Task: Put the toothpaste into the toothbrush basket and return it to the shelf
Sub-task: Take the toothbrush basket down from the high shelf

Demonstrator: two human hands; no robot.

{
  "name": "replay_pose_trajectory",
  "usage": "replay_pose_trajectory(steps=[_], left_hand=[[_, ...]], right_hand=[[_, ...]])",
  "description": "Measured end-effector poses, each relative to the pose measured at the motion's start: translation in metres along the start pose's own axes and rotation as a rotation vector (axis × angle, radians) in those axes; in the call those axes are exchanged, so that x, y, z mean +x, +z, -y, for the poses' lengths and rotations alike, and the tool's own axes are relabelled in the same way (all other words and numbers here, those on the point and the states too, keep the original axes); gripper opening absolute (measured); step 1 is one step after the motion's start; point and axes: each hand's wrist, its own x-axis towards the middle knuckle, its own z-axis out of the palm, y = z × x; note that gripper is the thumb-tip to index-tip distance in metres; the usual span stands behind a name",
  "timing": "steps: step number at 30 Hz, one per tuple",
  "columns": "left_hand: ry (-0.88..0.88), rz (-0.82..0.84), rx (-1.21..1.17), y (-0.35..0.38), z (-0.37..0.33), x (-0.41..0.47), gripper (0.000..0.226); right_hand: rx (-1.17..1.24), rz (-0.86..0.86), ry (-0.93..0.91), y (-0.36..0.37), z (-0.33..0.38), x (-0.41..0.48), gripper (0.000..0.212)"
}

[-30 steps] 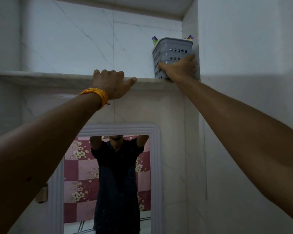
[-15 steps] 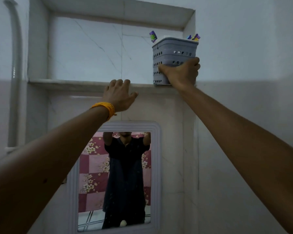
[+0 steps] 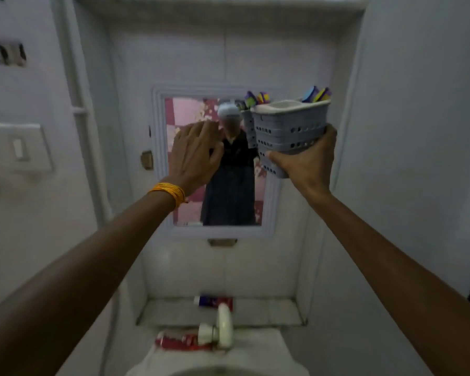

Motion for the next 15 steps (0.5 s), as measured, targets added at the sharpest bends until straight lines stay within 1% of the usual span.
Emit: replay_pose_trajectory(steps=[3, 5, 7, 11, 15], left_hand=[[-0.099, 0.106, -0.031, 0.030, 0.019, -0.072, 0.038], [-0.156, 0.172, -0.060, 0.048, 0.028, -0.114, 0.041], [-0.223, 0.265, -0.086, 0.066, 0.041, -0.160, 0.045], [-0.351, 0.488, -0.118, 0.095, 0.064, -0.250, 0.049], [-0.404, 0.694, -0.097, 0.116, 0.080, -0.317, 0.051]], right_hand=[[0.008, 0.066, 0.080, 0.002, -0.054, -0.066, 0.113], [-0.005, 0.076, 0.142, 0.003, -0.082, -0.105, 0.114], [-0.032, 0.091, 0.240, 0.006, -0.110, -0.146, 0.117], [-0.119, 0.113, 0.387, 0.011, -0.165, -0.224, 0.119], [-0.171, 0.106, 0.538, 0.017, -0.208, -0.284, 0.118]])
